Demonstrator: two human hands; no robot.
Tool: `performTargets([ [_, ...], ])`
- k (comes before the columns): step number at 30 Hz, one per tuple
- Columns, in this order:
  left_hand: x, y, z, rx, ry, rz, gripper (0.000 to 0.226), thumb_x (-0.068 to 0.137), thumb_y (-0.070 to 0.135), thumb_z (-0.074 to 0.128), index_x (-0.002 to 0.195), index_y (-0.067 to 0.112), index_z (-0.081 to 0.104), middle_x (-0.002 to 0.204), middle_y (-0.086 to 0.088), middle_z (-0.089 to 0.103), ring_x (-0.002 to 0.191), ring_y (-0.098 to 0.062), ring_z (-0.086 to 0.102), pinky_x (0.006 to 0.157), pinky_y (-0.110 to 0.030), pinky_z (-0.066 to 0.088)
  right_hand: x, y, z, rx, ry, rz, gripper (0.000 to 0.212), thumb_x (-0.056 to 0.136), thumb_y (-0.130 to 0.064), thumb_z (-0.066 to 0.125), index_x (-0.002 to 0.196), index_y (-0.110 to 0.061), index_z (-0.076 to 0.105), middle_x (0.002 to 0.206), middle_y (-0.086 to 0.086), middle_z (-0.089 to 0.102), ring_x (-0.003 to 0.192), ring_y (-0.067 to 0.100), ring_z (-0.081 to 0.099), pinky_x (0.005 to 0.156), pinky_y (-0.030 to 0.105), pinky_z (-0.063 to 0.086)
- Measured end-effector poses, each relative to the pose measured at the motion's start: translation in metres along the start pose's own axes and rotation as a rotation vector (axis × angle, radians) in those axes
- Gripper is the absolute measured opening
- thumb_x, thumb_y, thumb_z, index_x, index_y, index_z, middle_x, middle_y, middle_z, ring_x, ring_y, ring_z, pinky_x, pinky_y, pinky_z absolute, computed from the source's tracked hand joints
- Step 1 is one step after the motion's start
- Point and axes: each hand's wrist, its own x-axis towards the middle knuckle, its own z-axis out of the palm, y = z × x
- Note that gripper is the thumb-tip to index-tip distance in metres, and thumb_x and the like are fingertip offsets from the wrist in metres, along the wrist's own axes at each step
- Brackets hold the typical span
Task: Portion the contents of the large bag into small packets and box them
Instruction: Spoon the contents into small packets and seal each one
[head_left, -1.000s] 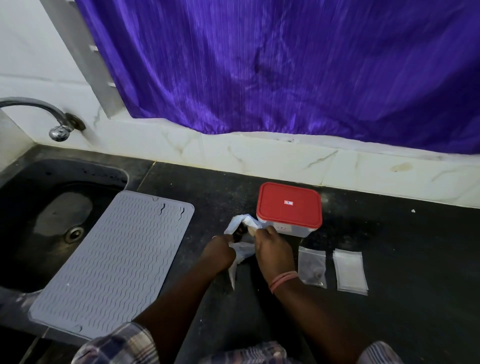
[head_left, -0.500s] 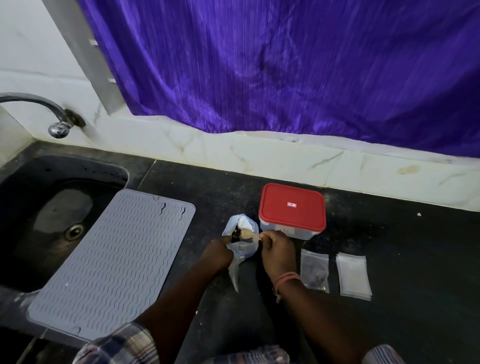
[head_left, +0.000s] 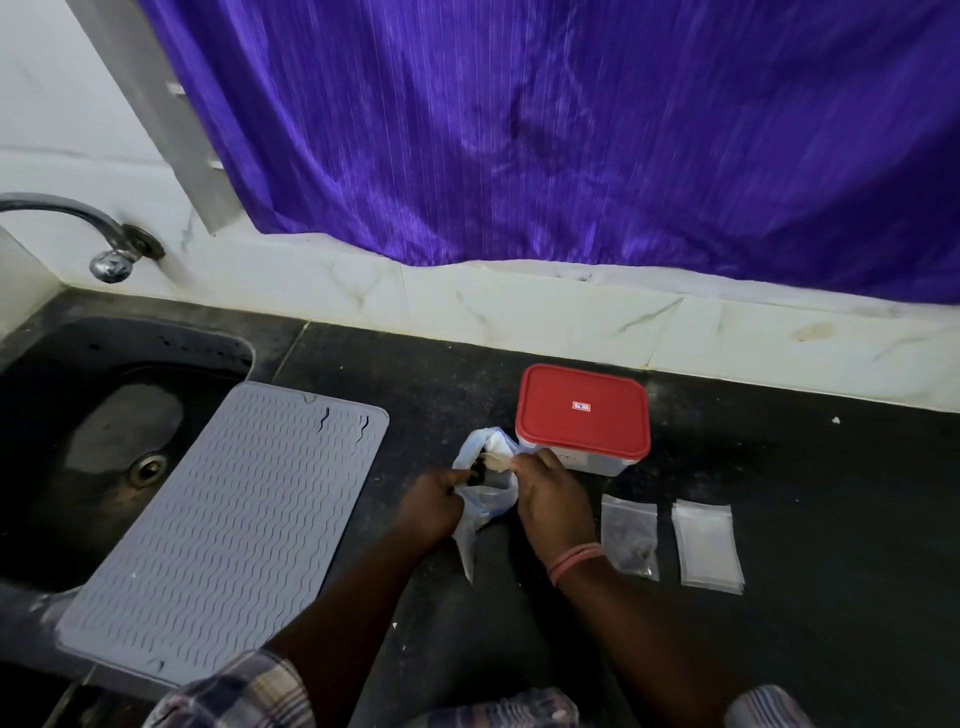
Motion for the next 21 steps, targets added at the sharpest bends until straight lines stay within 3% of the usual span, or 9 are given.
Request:
performTargets([
  [2, 0.000, 0.000, 0.000, -0.011, -0.004, -0.008, 0.048, 0.093, -0.006, 0.044, 0.125, 0.019, 0.070, 0.112, -0.010, 0.072, 0.102, -0.025, 0.070, 0.069, -0.022, 0.050, -0.001, 0.000, 0.003, -0.060, -0.026, -0.033, 0.020, 0.088, -0.010, 0.062, 0.106, -0.020, 0.065, 0.101, 0.001, 0.061, 0.083, 0.017, 0.063, 0.070, 0.029, 0.051],
  [6, 0.003, -0.004, 0.001, -0.016, -0.001, -0.011, 0.046, 0.092, -0.005, 0.046, 0.125, 0.017, 0.071, 0.113, -0.013, 0.073, 0.099, -0.023, 0.070, 0.072, -0.022, 0.050, -0.003, -0.001, 0.005, -0.053, -0.081, -0.009, 0.019, 0.091, -0.013, 0.058, 0.107, -0.022, 0.064, 0.103, -0.001, 0.060, 0.088, 0.016, 0.063, 0.075, 0.028, 0.053],
  [10, 0.005, -0.009, 0.001, -0.031, -0.012, -0.027, 0.047, 0.093, -0.003, 0.047, 0.131, 0.016, 0.067, 0.124, -0.013, 0.069, 0.110, -0.025, 0.068, 0.088, -0.032, 0.053, 0.003, 0.000, 0.003, -0.028, -0.086, 0.088, 0.015, 0.093, -0.014, 0.056, 0.099, -0.021, 0.068, 0.098, -0.001, 0.063, 0.088, 0.016, 0.064, 0.076, 0.030, 0.054],
  [13, 0.007, -0.011, 0.001, -0.057, -0.031, -0.049, 0.049, 0.092, -0.002, 0.048, 0.135, 0.018, 0.064, 0.127, -0.013, 0.068, 0.112, -0.025, 0.066, 0.095, -0.037, 0.055, 0.010, -0.005, 0.002, 0.115, -0.122, 0.260, 0.018, 0.097, -0.019, 0.055, 0.093, -0.019, 0.073, 0.092, -0.002, 0.069, 0.088, 0.013, 0.064, 0.082, 0.030, 0.054],
  [17, 0.006, -0.008, 0.003, -0.122, -0.025, -0.061, 0.048, 0.093, -0.005, 0.047, 0.136, 0.011, 0.063, 0.127, -0.014, 0.067, 0.116, -0.028, 0.064, 0.102, -0.041, 0.052, 0.012, -0.005, 0.008, 0.404, -0.144, 0.647, 0.016, 0.095, -0.020, 0.062, 0.091, -0.019, 0.077, 0.089, -0.001, 0.075, 0.086, 0.015, 0.069, 0.084, 0.034, 0.056],
  [21, 0.006, -0.010, 0.003, -0.172, -0.026, -0.055, 0.051, 0.090, -0.007, 0.047, 0.134, 0.012, 0.064, 0.129, -0.010, 0.066, 0.117, -0.024, 0.064, 0.104, -0.042, 0.051, 0.010, -0.003, 0.009, 0.694, -0.154, 0.872, 0.015, 0.096, -0.020, 0.062, 0.092, -0.018, 0.076, 0.072, 0.004, 0.073, 0.065, 0.016, 0.068, 0.073, 0.038, 0.062],
])
